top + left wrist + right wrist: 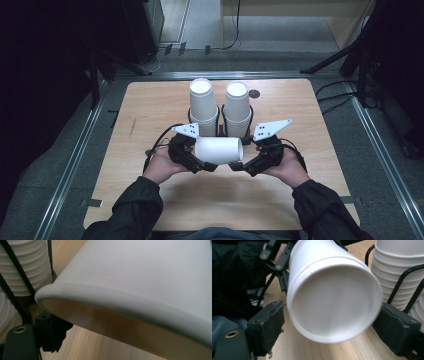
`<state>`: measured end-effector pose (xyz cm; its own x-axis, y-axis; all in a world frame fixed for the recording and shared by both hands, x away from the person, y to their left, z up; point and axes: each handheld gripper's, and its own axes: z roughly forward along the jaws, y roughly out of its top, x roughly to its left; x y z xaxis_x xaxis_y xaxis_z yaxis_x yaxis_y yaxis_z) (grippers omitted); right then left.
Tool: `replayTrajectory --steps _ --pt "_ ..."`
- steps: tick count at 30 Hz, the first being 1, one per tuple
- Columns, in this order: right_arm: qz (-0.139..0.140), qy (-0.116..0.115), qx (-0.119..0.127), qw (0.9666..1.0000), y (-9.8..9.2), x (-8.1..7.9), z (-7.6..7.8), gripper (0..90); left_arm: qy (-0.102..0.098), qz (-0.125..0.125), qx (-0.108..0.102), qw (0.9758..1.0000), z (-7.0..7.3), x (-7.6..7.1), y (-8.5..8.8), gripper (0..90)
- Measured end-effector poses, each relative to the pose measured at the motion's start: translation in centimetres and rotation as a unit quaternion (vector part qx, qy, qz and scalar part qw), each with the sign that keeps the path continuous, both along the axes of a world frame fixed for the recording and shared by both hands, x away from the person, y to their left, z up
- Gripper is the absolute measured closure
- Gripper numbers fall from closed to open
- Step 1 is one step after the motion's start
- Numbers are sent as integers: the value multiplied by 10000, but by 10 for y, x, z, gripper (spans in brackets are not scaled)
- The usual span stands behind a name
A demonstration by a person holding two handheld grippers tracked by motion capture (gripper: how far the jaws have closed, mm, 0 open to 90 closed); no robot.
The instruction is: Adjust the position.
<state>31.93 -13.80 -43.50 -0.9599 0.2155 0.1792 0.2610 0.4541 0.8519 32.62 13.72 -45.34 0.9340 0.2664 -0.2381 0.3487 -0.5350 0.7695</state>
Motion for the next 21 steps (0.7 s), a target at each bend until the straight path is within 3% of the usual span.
replayTrajectory --steps 5,9,12,16,21 --pt "-36 -23 -241 9997 -4 1 -4 135 -149 84 303 9994 6 -2 4 115" --pt "-44 -51 -283 9996 -6 0 -4 137 -200 242 524 9981 12 -5 9 115" --pt "-48 -111 -328 9994 -6 0 -4 139 -269 225 661 9972 13 -6 11 114" --pt "-68 -178 -477 9987 -6 1 -7 139 -342 220 975 9944 11 -5 9 114" --pt "-76 -234 -623 9978 -4 1 -10 140 -284 196 1310 9908 3 0 6 114"
